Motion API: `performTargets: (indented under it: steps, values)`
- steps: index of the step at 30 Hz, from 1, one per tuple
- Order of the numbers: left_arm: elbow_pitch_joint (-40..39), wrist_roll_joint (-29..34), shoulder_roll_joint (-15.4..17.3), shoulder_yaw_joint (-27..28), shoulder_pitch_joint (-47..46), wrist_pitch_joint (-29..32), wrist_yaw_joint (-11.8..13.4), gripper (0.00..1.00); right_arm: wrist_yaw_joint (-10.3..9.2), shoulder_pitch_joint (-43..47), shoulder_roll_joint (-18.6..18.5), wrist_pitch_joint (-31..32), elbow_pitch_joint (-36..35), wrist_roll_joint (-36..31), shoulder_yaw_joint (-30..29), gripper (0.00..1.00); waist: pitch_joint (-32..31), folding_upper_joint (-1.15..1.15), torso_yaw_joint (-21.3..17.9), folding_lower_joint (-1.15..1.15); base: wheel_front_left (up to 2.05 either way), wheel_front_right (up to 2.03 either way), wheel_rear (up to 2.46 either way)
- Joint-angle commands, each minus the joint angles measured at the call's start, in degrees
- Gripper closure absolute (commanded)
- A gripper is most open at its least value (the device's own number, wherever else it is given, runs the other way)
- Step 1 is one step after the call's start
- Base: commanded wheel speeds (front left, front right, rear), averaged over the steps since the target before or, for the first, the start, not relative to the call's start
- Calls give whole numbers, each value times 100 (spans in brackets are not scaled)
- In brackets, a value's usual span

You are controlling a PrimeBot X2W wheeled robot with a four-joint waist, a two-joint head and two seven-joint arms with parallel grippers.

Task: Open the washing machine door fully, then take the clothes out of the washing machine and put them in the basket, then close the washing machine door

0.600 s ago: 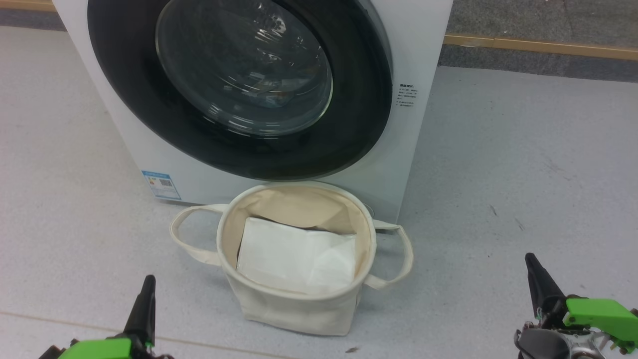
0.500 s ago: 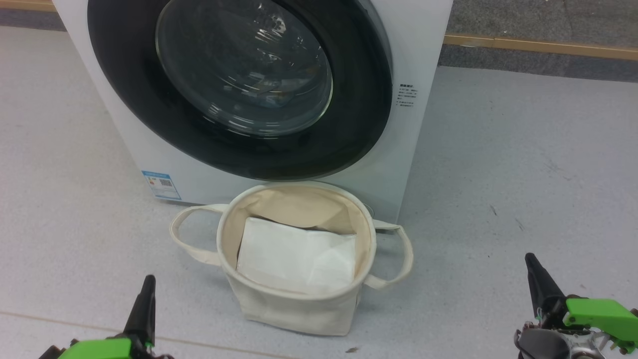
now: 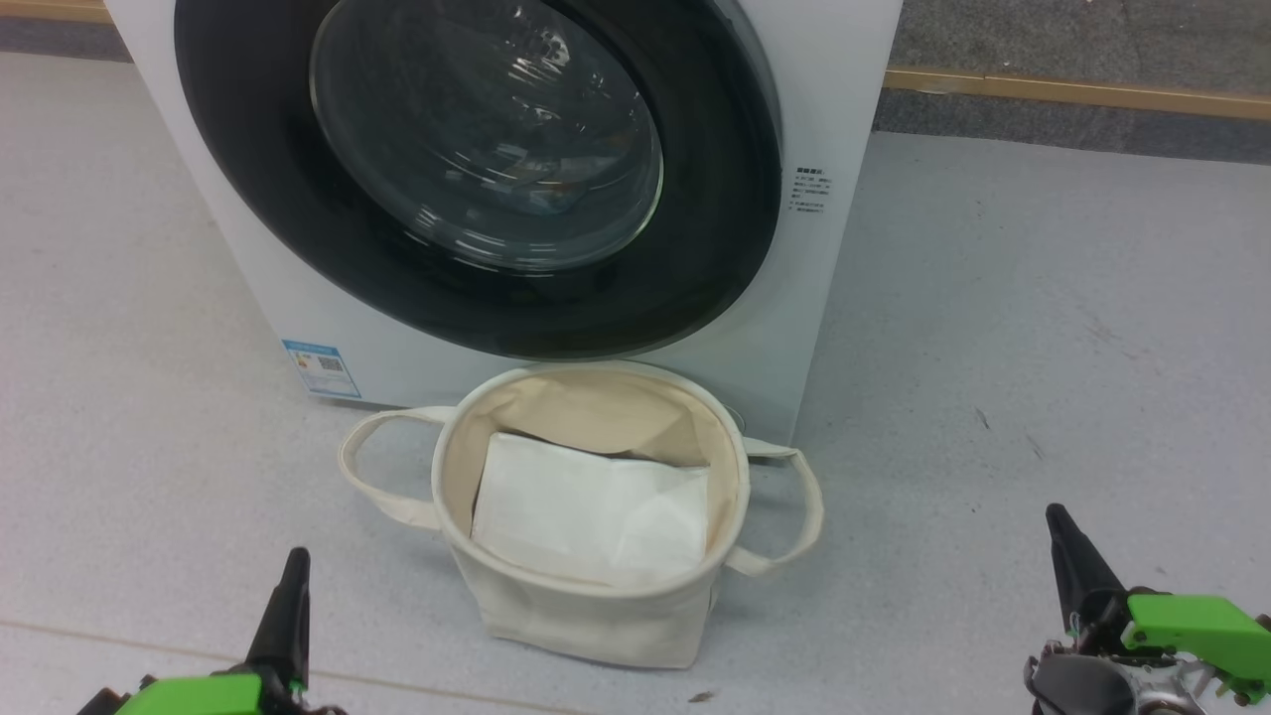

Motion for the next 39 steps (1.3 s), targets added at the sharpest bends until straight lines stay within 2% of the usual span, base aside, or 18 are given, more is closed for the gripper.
performTargets:
  steps: [1,39]
  values:
    - [-159,19,36,175,-257,27,-40,100,17,-85,-33,42,-204,-18,117,100,0,0,0,0,0,0,0]
    - [-159,19,36,175,-257,27,-40,100,17,-85,-33,42,-204,-18,117,100,0,0,0,0,0,0,0]
